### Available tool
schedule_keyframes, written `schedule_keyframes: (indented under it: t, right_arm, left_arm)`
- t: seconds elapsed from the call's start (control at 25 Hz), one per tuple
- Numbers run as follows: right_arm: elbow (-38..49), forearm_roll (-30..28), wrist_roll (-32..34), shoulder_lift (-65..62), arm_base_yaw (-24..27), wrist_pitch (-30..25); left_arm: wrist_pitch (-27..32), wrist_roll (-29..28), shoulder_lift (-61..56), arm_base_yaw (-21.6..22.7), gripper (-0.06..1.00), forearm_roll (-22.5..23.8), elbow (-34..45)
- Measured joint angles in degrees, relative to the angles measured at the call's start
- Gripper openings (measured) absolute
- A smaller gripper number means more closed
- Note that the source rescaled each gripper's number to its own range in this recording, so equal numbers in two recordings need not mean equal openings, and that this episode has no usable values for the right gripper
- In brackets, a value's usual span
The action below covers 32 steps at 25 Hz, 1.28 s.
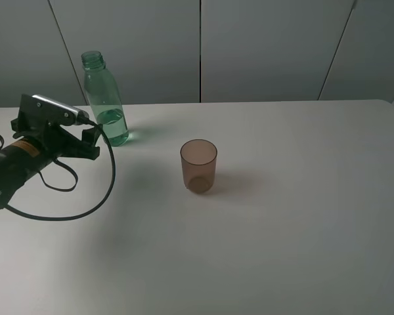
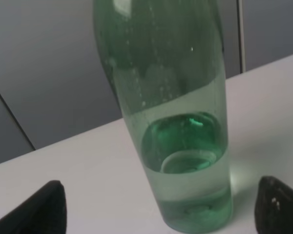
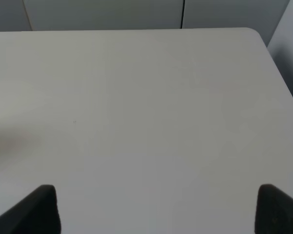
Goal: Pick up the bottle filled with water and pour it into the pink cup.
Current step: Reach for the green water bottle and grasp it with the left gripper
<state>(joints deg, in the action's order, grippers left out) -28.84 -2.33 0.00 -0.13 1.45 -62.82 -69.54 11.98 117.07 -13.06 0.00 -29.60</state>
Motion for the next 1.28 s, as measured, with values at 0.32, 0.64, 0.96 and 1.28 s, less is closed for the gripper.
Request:
schedule_keyframes:
  t: [0.32, 0.64, 0.96, 1.28]
  right_arm:
    - [0.0, 0.0, 0.0, 0.0, 0.0, 0.0]
    - [0.0, 0.0, 0.0, 0.0, 0.0, 0.0]
    - [0.0, 0.0, 0.0, 0.0, 0.0, 0.0]
    - [0.0, 0.0, 0.0, 0.0, 0.0, 0.0]
  left_arm:
    - [0.1, 0.1, 6.5, 0.0, 0.99, 0.3, -4.7]
    - [0.1, 0.1, 8.3, 0.0, 0.99, 2.1, -9.3]
    - [0.1, 0.1, 8.3, 0.0, 0.99, 3.2, -11.4]
    - [0.0, 0.1, 10.1, 0.0, 0.99, 3.2, -15.4]
